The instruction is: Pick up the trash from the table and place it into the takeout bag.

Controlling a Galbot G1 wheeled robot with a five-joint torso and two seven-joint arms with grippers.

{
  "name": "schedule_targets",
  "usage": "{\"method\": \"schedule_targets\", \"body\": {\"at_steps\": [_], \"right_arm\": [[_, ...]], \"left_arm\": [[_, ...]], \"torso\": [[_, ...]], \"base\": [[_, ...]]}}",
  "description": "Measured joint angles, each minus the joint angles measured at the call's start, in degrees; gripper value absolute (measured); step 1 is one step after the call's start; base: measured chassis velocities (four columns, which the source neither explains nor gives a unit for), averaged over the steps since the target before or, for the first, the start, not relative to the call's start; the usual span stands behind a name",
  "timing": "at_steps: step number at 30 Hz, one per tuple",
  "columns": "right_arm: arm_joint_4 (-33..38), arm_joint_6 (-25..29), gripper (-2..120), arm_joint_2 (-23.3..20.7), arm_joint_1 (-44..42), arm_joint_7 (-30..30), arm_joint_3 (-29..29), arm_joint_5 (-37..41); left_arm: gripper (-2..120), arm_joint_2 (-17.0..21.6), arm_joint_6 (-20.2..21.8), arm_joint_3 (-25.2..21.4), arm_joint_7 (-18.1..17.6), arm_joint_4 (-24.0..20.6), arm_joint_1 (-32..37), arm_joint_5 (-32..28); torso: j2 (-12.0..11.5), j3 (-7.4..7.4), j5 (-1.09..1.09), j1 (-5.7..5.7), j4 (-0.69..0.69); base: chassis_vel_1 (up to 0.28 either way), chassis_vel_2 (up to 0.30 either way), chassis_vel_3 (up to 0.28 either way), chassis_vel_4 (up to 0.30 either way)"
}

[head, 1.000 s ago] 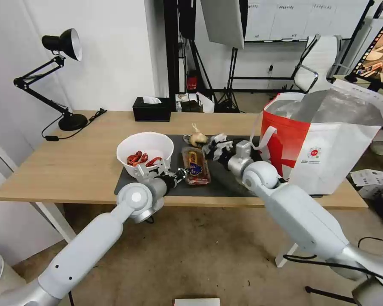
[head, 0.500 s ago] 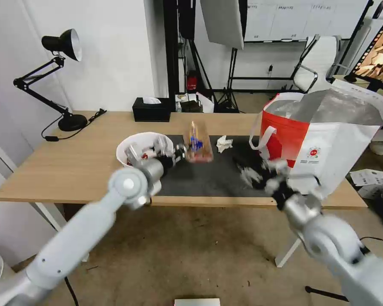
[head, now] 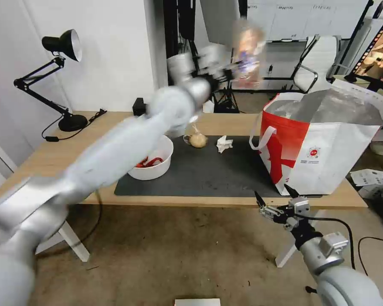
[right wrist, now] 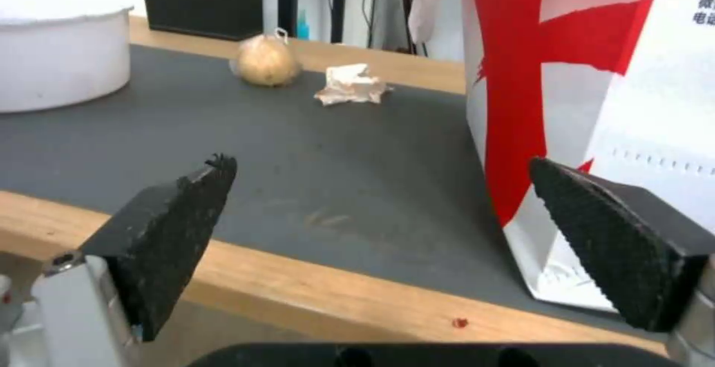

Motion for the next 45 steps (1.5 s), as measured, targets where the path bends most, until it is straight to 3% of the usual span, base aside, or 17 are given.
{"method": "schedule_targets", "body": {"at_steps": [1, 2, 5, 12, 28, 38, 45], "right_arm": [[0.22, -0.17, 100, 0.28, -0.37, 0.0, -0.07, -0.63], [0.22, -0.17, 100, 0.28, -0.37, 0.0, -0.07, -0.63], [0.4, -0.26, 100, 0.4, -1.02, -0.05, -0.09, -1.33], [0.66, -0.26, 100, 0.32, -1.34, -0.16, -0.37, -1.58], [0.08, -0.38, 100, -0.65, 0.03, -0.27, -1.65, -1.24], [-0.38, -0.99, 100, -0.45, 0.55, -0.2, -2.63, -1.23], [0.18, -1.67, 100, -0.52, 0.53, -0.02, -2.69, -1.08]], "left_arm": [[0, -2.06, -0.52, 2.77, 3.62, 3.72, -1.65, 5.21], [0, -2.06, -0.52, 2.77, 3.62, 3.72, -1.65, 5.21], [0, -4.54, -1.81, 7.55, 11.07, 8.37, -3.91, 15.46], [0, -6.16, -3.69, 11.35, 17.04, 11.29, -5.53, 24.2], [0, -5.46, -4.12, 13.77, 19.12, 11.88, -6.19, 24.11], [39, -3.49, -3.9, 14.01, 18.64, 8.89, -5.71, 21.05], [66, -0.71, -3.87, 12.38, 15.82, 4.85, -3.83, 18.09]], "torso": [[0.0, 0.0, 0.0, 0.0, 0.0], [0.0, 0.0, 0.0, 0.0, 0.0], [-0.01, 0.01, -0.02, 0.01, 0.04], [-0.01, 0.01, -0.02, 0.0, 0.04], [-0.01, 0.0, -0.03, 0.0, 0.04], [0.0, 0.0, -0.04, 0.0, 0.03], [-0.01, 0.0, -0.04, 0.0, 0.03]], "base": [[0.0, 0.0, 0.0, 0.0], [0.0, 0.0, 0.0, 0.0], [0.0, 0.0, 0.0, 0.0], [0.0, 0.0, 0.0, 0.0], [0.0, 0.0, 0.0, 0.0], [0.0, 0.0, 0.0, 0.0], [0.0, 0.0, 0.0, 0.0]]}}
